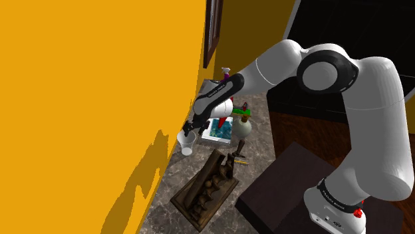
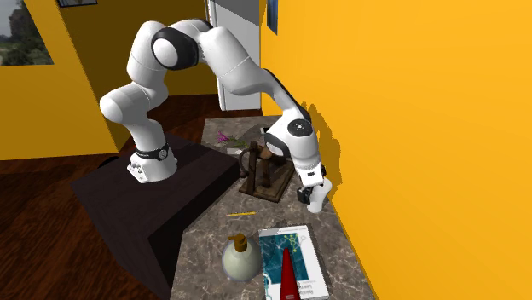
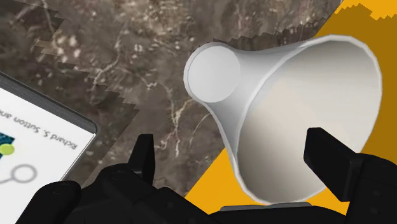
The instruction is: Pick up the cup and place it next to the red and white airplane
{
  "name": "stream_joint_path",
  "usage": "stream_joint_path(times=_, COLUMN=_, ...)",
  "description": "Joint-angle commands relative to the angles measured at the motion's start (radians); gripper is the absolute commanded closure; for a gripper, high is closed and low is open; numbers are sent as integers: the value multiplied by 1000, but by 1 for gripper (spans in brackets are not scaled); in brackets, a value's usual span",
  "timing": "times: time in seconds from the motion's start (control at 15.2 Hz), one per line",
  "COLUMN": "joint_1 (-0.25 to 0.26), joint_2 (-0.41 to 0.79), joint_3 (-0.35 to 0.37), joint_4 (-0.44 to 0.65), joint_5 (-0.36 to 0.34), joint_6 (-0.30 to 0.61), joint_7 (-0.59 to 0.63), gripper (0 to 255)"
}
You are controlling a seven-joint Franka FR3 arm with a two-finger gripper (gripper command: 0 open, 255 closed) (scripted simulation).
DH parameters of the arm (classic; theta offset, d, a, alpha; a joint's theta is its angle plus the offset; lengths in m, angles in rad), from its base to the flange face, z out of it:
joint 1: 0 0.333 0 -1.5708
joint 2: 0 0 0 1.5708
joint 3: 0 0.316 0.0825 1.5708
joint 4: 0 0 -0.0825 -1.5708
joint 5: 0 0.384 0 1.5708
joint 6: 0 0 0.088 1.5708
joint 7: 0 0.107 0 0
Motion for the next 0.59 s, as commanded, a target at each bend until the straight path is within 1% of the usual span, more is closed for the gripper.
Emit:
stream_joint_path(times=0.0, joint_1=2, joint_2=6, joint_3=1, joint_4=3, joint_5=1, joint_6=5, joint_7=0, gripper=0)
stream_joint_path(times=0.4, joint_1=2, joint_2=6, joint_3=1, joint_4=3, joint_5=1, joint_6=5, joint_7=0, gripper=0)
stream_joint_path(times=0.46, joint_1=2, joint_2=6, joint_3=1, joint_4=3, joint_5=1, joint_6=5, joint_7=0, gripper=255)
stream_joint_path(times=0.53, joint_1=2, joint_2=6, joint_3=1, joint_4=3, joint_5=1, joint_6=5, joint_7=0, gripper=255)
